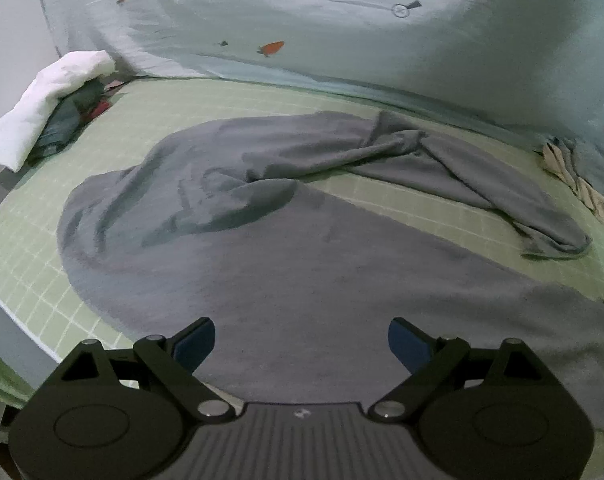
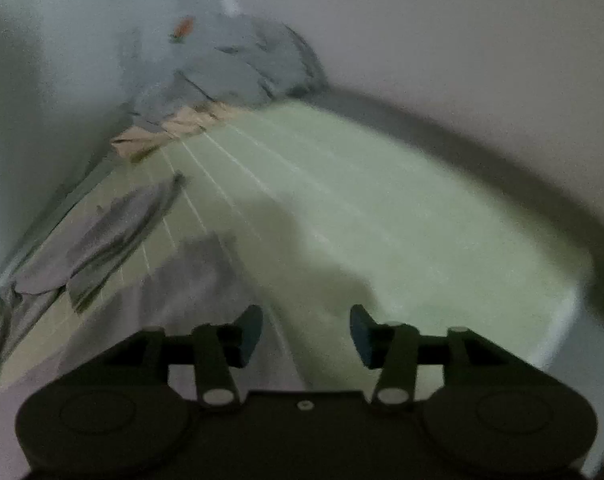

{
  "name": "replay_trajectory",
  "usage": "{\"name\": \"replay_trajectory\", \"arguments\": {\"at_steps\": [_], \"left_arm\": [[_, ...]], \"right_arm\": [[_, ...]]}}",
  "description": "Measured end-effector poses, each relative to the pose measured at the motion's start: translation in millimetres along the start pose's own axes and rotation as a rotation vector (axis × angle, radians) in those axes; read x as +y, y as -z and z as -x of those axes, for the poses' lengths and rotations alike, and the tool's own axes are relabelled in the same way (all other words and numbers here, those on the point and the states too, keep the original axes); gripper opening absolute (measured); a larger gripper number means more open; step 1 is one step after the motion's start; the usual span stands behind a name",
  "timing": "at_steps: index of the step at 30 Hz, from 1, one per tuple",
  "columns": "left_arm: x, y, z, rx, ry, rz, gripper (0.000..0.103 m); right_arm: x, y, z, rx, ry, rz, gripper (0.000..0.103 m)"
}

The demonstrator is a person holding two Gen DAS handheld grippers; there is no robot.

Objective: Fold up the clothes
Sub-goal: 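Open the right gripper and withdraw it from the spread shirt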

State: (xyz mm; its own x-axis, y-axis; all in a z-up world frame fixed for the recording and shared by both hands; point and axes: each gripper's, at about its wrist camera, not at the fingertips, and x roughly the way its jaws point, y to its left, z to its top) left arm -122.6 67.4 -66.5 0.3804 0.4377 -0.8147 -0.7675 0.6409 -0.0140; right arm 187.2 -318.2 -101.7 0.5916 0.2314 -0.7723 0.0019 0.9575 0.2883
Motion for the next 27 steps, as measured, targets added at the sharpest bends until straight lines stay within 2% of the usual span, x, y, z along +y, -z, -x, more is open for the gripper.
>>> {"name": "replay_trajectory", "arguments": {"at_steps": [2,4,6,7,8,10,11,13,16,19,22,24,25,26,27], "left_arm": [[-4.5,-0.8,-0.6,0.0,0.012,-0.009,0.094],[-9.1,-1.7,-2.1,0.003,0.028,-0.016,0.094],[-14.3,-1.4,-4.7,0.011,0.048,-0.027,0.094],[-16.9,-0.8,-5.5,0.014,0.056,-0.033,0.094],[-19.5,-0.1,-5.7,0.014,0.063,-0.041,0.094],[-23.9,1.0,-5.5,0.01,0.076,-0.056,0.094],[-24.6,1.6,-5.4,0.01,0.081,-0.057,0.094],[-24.6,2.0,-4.6,0.008,0.087,-0.054,0.094],[-20.7,3.2,-2.9,0.0,0.082,-0.043,0.094],[-13.3,2.8,-6.6,0.011,0.071,-0.01,0.094],[-4.8,1.3,-8.9,0.018,0.063,0.022,0.094],[-1.0,0.4,-8.5,0.017,0.057,0.027,0.094],[-0.3,0.2,-8.3,0.017,0.054,0.026,0.094],[0.3,0.0,-8.1,0.018,0.052,0.025,0.094],[1.0,-0.2,-8.0,0.018,0.049,0.024,0.094]], "right_arm": [[-7.4,14.3,5.7,0.037,0.013,-0.073,0.067],[-11.3,24.4,5.3,0.078,-0.006,-0.108,0.067],[-8.7,29.5,3.8,0.083,-0.021,-0.084,0.064],[-6.8,30.8,3.5,0.072,-0.022,-0.055,0.054],[-5.3,31.6,3.0,0.067,-0.026,-0.029,0.031],[-5.0,29.5,0.8,0.095,-0.059,-0.003,0.003],[-4.9,27.8,1.4,0.101,-0.076,0.01,0.003],[-4.3,19.6,15.4,0.048,-0.109,0.036,0.002],[-8.2,6.6,50.4,-0.084,-0.074,0.096,0.002],[-23.7,0.7,52.5,-0.078,0.001,0.102,0.002],[-25.6,4.4,31.9,0.004,0.138,0.178,0.006],[-24.0,2.2,26.9,0.031,0.144,0.175,0.025],[-21.1,0.5,27.5,0.02,0.136,0.174,0.05],[-16.5,-1.4,29.0,-0.009,0.125,0.183,0.06],[-11.7,-3.6,29.5,-0.03,0.114,0.2,0.06]]}}
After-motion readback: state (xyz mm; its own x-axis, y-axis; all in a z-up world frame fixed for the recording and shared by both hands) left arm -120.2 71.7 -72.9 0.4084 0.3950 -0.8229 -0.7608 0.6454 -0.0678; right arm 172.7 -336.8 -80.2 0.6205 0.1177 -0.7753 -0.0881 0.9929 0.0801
